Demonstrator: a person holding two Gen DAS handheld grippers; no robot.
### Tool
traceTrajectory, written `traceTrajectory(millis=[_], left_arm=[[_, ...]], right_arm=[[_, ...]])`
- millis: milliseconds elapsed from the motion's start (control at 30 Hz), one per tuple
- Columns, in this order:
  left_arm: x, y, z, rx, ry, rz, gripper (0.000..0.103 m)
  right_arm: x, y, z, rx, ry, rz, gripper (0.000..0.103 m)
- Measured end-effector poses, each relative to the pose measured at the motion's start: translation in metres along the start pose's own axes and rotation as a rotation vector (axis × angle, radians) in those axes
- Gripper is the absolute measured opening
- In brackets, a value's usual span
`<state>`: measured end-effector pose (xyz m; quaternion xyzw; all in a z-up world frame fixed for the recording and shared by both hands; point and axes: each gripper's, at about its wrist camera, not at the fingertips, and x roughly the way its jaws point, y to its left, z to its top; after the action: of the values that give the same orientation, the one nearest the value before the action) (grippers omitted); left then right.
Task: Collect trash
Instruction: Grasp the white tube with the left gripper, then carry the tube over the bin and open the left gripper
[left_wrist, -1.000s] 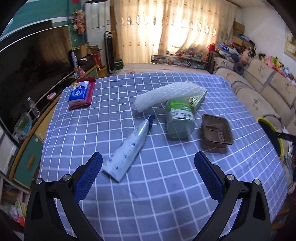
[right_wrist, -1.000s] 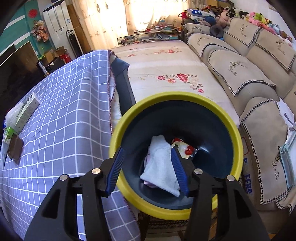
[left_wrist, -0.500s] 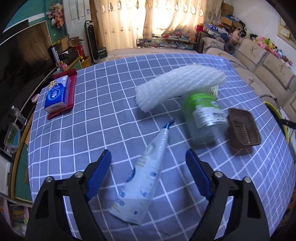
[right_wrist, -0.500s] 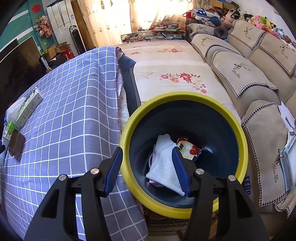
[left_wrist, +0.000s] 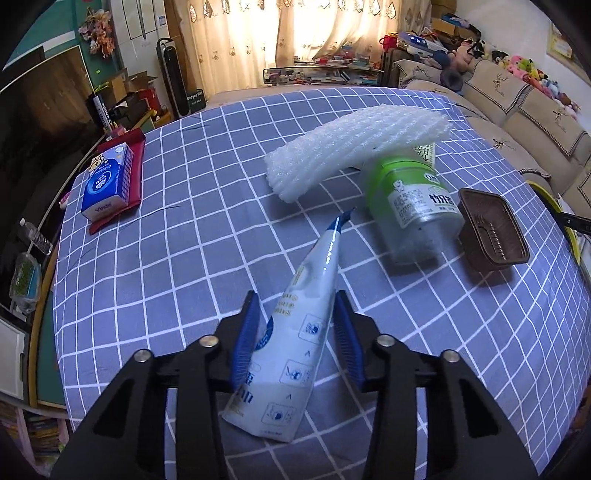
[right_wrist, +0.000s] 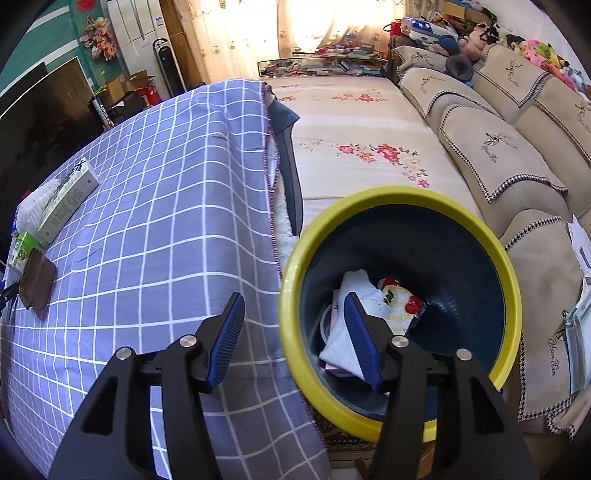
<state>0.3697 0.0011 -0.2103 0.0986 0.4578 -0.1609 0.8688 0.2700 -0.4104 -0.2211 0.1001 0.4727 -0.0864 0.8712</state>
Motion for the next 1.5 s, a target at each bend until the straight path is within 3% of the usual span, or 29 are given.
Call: traceTrajectory(millis=[400,733,1200,1500], left_arm=[[-0.031,-0.020,-0.018,-0.007,-0.011,-0.028,0.031],[-0.074,-0.081,-0.020,0.064,-0.035,-0.112,0.031],[-0.077,-0.240,0.048,0.327,-0.096,-0.358,0.031],[-0.044,-0.371,0.097,0.498,-0.045,-0.480,0.031]], right_arm=[[-0.022,-0.007,-0.008,0.009,-0.031,0.007,0.053],[-0.034,-0.025,-0.018,0.037,-0.057,0.019,0.053],[-0.072,-0.087,-0.038,0.124,-0.118,-0.015,0.053],[-0.097,-0.137,-0.063,0.195,-0.149,-0.045,0.056]])
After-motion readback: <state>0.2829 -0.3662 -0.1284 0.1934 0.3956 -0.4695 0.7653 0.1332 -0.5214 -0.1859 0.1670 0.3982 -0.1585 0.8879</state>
